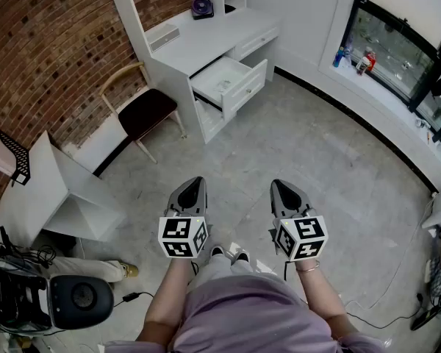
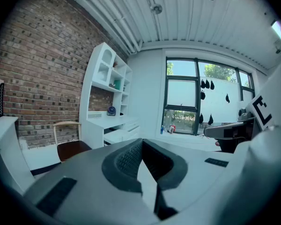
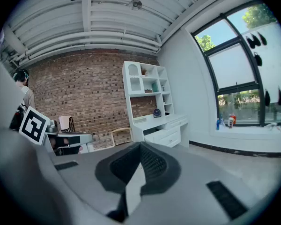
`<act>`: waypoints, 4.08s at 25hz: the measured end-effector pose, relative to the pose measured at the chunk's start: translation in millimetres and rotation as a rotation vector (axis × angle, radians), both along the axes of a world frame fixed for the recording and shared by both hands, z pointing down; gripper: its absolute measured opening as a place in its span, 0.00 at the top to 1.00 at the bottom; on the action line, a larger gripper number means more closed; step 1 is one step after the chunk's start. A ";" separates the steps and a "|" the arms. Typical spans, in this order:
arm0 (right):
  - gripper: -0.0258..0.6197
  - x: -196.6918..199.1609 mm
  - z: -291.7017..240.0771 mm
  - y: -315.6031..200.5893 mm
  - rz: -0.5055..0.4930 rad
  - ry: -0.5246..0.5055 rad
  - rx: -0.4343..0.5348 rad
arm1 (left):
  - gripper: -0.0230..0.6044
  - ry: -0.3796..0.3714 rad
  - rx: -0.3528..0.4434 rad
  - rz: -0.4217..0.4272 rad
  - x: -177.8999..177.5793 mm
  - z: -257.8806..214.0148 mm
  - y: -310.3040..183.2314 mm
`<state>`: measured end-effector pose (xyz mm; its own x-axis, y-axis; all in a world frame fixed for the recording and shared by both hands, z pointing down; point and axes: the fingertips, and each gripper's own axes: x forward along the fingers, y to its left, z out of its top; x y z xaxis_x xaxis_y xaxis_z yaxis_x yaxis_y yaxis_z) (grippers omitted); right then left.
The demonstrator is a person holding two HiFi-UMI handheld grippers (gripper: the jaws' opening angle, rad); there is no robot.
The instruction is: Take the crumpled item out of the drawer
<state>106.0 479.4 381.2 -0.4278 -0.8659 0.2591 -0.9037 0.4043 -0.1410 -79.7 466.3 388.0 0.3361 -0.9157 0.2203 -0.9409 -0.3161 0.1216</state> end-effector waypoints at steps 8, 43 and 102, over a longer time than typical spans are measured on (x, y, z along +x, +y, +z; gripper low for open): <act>0.96 18.0 -1.5 -0.5 0.021 -0.013 0.010 | 0.96 -0.009 0.003 0.001 12.1 0.3 -1.8; 0.89 -2.9 12.3 -224.8 0.120 -0.037 -0.010 | 0.73 0.005 -0.026 0.032 -31.0 20.1 -250.6; 0.89 15.9 26.4 -607.2 0.077 -0.091 -0.033 | 0.64 -0.096 -0.184 0.035 -3.1 94.3 -643.4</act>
